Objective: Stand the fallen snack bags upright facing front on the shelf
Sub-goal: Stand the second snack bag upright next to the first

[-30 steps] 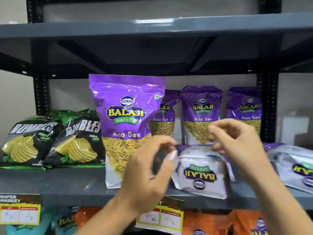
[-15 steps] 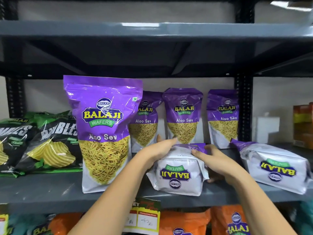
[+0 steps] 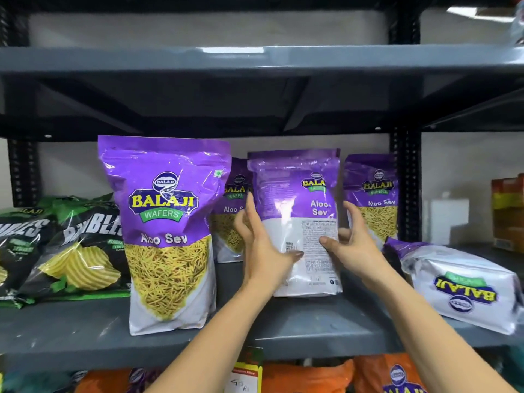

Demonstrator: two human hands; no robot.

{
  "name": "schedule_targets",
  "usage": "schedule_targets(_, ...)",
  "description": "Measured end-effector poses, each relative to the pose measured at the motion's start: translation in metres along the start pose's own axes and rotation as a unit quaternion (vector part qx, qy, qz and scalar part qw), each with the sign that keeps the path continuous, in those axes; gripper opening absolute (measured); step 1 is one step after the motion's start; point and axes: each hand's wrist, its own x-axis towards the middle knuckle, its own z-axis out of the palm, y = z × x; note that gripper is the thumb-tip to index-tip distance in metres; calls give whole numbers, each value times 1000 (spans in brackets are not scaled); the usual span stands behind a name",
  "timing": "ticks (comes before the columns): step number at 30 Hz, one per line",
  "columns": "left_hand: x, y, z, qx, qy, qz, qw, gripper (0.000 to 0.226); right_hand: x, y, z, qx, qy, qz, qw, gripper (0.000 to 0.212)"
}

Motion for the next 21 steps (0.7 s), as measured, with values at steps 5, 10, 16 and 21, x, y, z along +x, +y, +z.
schedule_targets(5,-10,-9,11,67,14,37,997,134,3,19,2,30,-8,-19,999,80)
schedule_targets(10,-11,-3,13,103,-3,24,994,125,3,19,-6,70,-36,22,997,66)
schedule_targets(16,-42,13,25,89,34,63,993,87,39,17,-15,267,-8,192,944,36)
schedule_targets(21,-43,7,39,1,-24,-63,998,77,48,29,0,174,-68,232,955,24)
